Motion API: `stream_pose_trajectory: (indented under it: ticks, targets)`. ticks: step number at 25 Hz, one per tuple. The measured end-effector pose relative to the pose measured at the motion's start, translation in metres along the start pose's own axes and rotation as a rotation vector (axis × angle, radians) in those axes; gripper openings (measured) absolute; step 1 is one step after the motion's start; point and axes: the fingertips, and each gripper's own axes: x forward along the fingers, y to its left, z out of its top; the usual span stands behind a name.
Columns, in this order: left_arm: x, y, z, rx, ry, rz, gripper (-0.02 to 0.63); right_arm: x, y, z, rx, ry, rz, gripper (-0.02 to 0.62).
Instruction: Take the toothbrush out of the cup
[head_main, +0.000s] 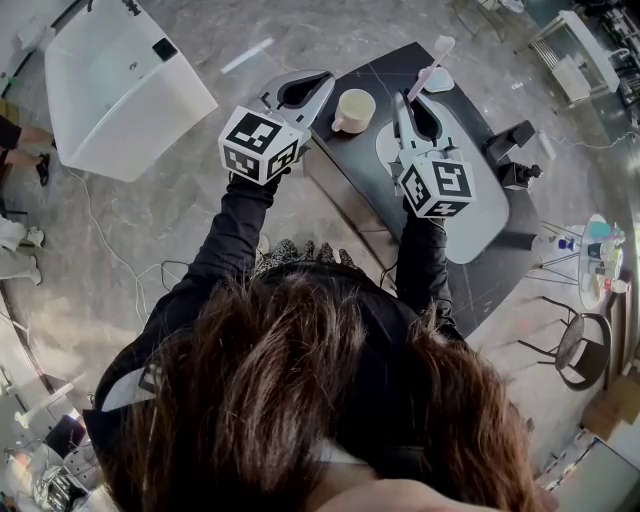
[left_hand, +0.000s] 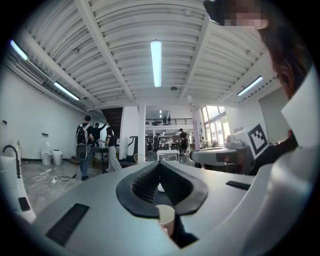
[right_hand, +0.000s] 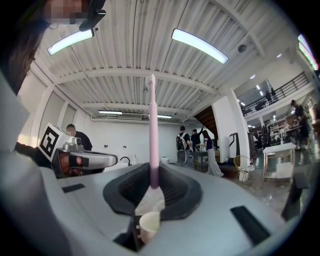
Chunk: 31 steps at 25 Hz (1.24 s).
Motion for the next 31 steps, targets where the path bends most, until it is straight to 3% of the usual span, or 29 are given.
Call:
stream_pose_trajectory:
  ticks: [19, 31]
  targets:
    - [-0.006, 0.006, -0.002, -0.025, -0.015, 0.026, 0.008, 0.003, 0.005, -0.001, -0.033, 0.011, 0.009, 0.057]
    - [-0.003, -0.011, 0.004, -0.054, -0.029, -0.038, 0.008, 0.001, 0.002, -0.007, -0.082, 0.031, -0.011, 0.056]
